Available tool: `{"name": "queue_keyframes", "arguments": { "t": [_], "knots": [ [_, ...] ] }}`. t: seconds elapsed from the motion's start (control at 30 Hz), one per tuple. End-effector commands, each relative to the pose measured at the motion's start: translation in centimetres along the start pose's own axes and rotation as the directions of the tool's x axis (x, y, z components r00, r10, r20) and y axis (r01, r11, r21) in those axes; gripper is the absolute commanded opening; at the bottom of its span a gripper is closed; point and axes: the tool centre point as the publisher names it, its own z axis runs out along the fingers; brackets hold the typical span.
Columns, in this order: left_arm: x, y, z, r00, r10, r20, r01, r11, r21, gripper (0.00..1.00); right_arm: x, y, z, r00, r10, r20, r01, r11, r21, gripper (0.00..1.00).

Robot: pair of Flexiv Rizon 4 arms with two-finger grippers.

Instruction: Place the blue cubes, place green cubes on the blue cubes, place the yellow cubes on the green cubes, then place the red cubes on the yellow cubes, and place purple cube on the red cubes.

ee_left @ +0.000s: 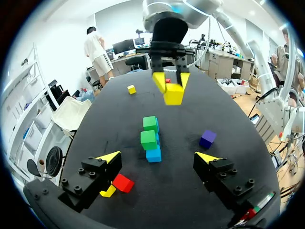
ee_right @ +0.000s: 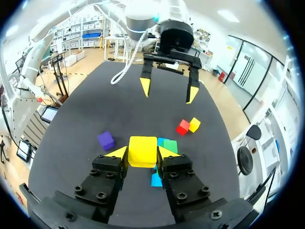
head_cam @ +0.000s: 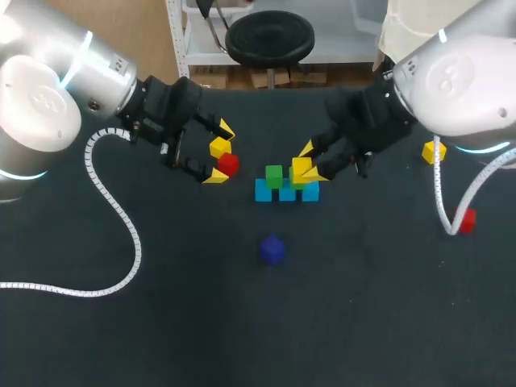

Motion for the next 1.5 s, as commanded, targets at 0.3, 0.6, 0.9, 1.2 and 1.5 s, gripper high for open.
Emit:
{"name": "queue_keyframes", "arguments": {
  "t": [0.3,0.6,0.9,1.2,1.5],
  "knots": [
    [-0.1,0.2,0.0,1.000,-0.002,-0.006,0.002,1.000,0.005,1.00,1.0,-2.7,2.5,1.000,0.021,-0.009,-0.021,0.998,-0.064,0.00],
    [-0.1,0.2,0.0,1.000,-0.002,-0.006,0.002,1.000,0.005,1.00,1.7,-3.0,3.3,0.999,0.038,-0.026,-0.039,0.998,-0.046,0.00],
    [-0.1,0.2,0.0,1.000,-0.002,-0.006,0.002,1.000,0.005,1.00,1.6,-3.2,3.9,0.999,0.038,-0.024,-0.039,0.998,-0.045,0.00],
    [-0.1,0.2,0.0,1.000,-0.002,-0.006,0.002,1.000,0.005,1.00,1.7,-3.4,4.1,0.999,0.044,-0.030,-0.045,0.998,-0.038,0.00],
    [-0.1,0.2,0.0,1.000,-0.002,-0.006,0.002,1.000,0.005,1.00,2.0,-3.7,3.9,0.996,0.087,-0.024,-0.087,0.996,-0.002,0.00]
  ]
}}
